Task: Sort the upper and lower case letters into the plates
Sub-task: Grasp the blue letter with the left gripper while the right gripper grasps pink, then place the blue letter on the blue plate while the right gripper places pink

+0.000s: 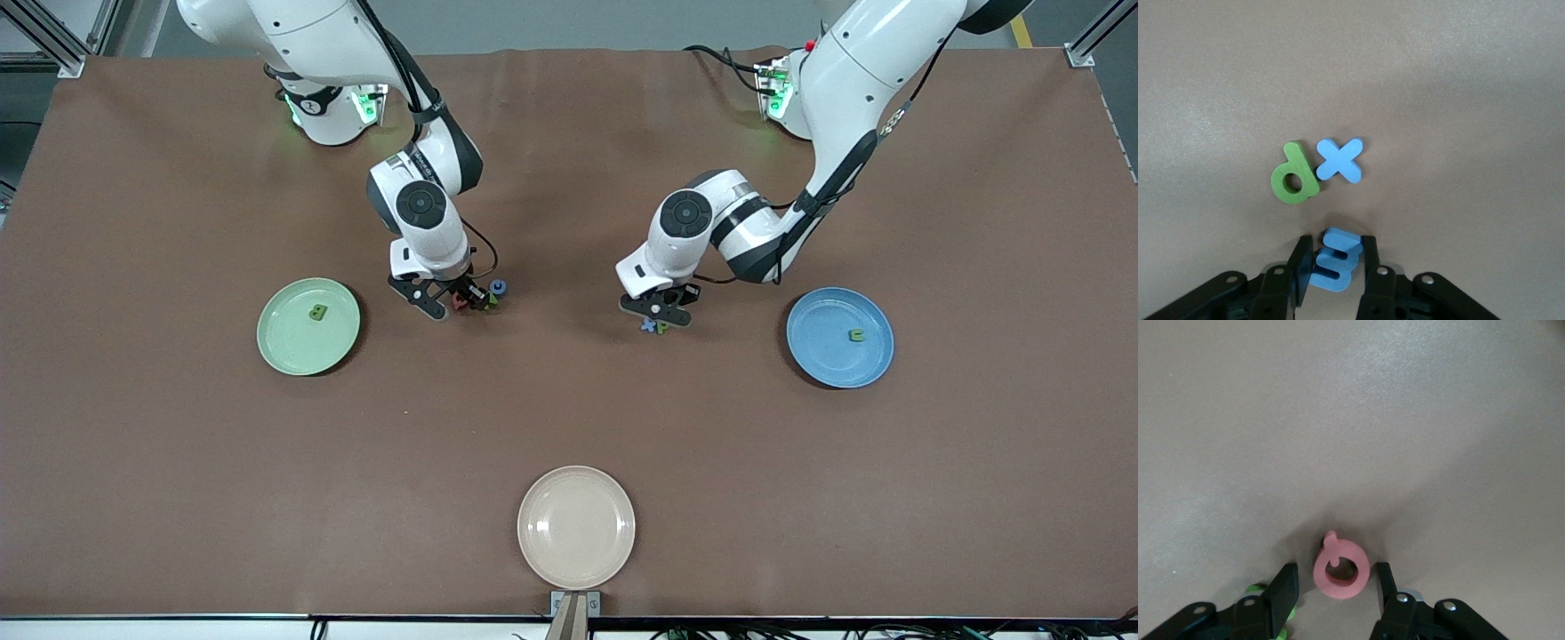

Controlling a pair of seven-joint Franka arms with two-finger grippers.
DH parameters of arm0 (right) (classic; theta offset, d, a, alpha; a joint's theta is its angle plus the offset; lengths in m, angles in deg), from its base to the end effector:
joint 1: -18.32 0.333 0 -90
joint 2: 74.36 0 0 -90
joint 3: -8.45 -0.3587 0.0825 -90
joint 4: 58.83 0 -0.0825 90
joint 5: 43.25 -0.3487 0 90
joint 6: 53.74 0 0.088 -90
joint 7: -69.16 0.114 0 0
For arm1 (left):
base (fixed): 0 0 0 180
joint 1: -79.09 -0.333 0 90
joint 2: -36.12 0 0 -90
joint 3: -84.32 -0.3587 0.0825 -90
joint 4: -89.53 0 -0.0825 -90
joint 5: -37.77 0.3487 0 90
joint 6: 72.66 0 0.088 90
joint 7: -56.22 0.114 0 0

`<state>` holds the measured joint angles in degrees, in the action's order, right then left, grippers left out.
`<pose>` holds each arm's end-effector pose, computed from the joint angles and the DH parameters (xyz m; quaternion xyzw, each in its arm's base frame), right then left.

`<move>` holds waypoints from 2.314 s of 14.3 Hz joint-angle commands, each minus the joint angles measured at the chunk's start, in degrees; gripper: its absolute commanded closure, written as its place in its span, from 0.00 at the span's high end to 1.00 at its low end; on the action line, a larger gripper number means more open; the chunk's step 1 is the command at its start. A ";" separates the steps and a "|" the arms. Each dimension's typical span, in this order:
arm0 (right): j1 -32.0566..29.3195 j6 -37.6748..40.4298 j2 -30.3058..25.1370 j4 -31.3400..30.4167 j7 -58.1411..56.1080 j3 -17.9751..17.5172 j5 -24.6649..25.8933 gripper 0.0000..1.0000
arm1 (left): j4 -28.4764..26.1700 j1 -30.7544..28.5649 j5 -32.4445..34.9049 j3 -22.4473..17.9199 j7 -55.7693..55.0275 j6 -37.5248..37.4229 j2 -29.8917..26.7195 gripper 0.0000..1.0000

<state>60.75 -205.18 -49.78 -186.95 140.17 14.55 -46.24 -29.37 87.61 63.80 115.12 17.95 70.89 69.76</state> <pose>0.4377 0.3216 0.2382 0.9488 -0.3156 0.0024 0.0134 0.4566 -0.3569 0.2318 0.9865 -0.1624 -0.0220 0.0026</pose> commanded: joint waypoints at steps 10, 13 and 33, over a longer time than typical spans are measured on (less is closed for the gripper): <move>-9.09 11.15 -7.42 -0.03 -15.06 0.76 0.71 0.00 | 0.25 -3.85 -3.96 3.56 -2.69 -10.81 -6.12 0.05; -16.21 15.47 -11.21 -0.47 -27.37 0.85 0.79 0.00 | 0.43 -7.01 -4.76 4.00 -1.99 -13.38 -9.90 0.05; -27.49 2.64 -7.35 -7.24 -43.31 0.67 0.79 1.00 | -7.39 -50.17 15.43 16.84 15.95 -8.03 -4.13 0.05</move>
<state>34.66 -202.37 -56.67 -193.82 97.19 16.20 -46.16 -36.93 38.91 75.92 131.03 33.90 61.02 63.40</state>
